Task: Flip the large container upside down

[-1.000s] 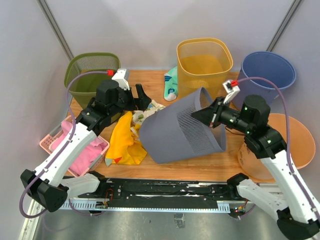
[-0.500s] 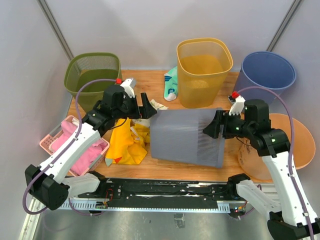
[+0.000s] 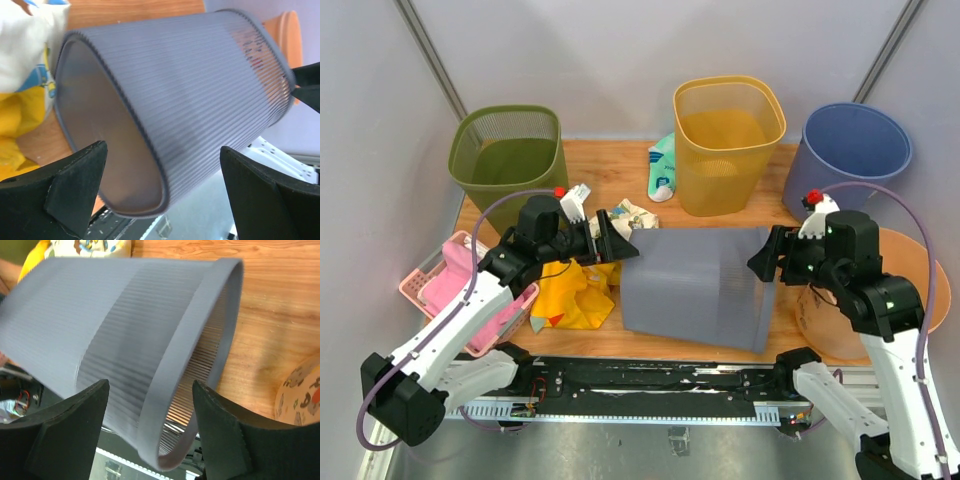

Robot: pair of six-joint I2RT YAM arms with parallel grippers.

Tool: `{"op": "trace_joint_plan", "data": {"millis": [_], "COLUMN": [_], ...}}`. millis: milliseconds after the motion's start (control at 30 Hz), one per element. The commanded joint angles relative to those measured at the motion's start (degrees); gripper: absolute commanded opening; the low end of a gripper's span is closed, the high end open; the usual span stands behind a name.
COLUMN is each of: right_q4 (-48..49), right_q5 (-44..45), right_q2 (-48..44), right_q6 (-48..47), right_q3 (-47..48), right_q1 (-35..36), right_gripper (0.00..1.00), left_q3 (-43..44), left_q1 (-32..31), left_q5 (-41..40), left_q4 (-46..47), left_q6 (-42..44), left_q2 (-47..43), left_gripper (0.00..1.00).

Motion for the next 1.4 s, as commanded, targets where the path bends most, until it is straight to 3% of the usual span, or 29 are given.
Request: {"op": "trace_joint_plan", "data": {"millis": [0, 133, 233, 500, 600, 700, 767, 867, 1133, 1200, 1367], "right_q4": [-0.09, 1.9, 3.28, 1.87, -1.76, -7.7, -10.78, -15.5, -13.39, -11.9, -10.13], "right_q5": [5.96, 2.19, 0.8, 1.78, 7.57, 17.54, 19.63, 14.14, -0.86, -3.31, -2.77], "right_q2": [-2.12, -1.85, -2.67, -3.49, -3.43, -1.94, -0.94, 1.23, -3.69, -4.44, -5.88], "right_q6": [6.37, 10.45, 12.47, 11.31, 7.03, 2.01, 1.07, 2.0, 9.84, 11.62, 14.2], "right_q3": [-0.99, -4.29, -6.54, -6.1, -2.95, 3.61, 7.27, 11.85, 0.65, -1.73, -4.64], "right_q1": [-0.57, -0.63, -0.6, -0.61, -0.63, -0.63, -0.63, -0.59, -0.56, -0.58, -0.58], "right_gripper": [0.64, 0.48, 0.44, 0.53, 0.66, 0.72, 0.74, 0.75, 0.75, 0.69, 0.3], "left_q3": [-1.18, -3.88, -5.97, -3.6, -2.75, -1.73, -0.46, 1.91, -2.53, -3.89, -7.88], "left_q1": [0.03, -0.01, -0.05, -0.14, -0.16, -0.19, -0.13, -0.14, -0.16, -0.14, -0.14], "left_q5": [8.51, 11.91, 13.98, 11.86, 10.33, 6.86, 5.08, 5.72, 6.22, 7.08, 12.98], "left_q4": [5.72, 8.57, 10.48, 8.41, 7.43, 5.35, 3.03, -1.82, -8.33, -9.05, -5.26], "left_q6": [-5.03, -9.69, -11.87, -10.31, -8.63, -6.64, -5.45, -3.38, -2.7, -3.06, -5.64], "left_q2": [-0.51, -0.38, -1.06, -0.36, 0.03, -0.24, -0.21, 0.47, -3.78, -4.95, -6.48], "left_gripper": [0.99, 0.99, 0.98, 0.98, 0.99, 0.99, 0.99, 0.99, 0.99, 0.99, 0.99]}}
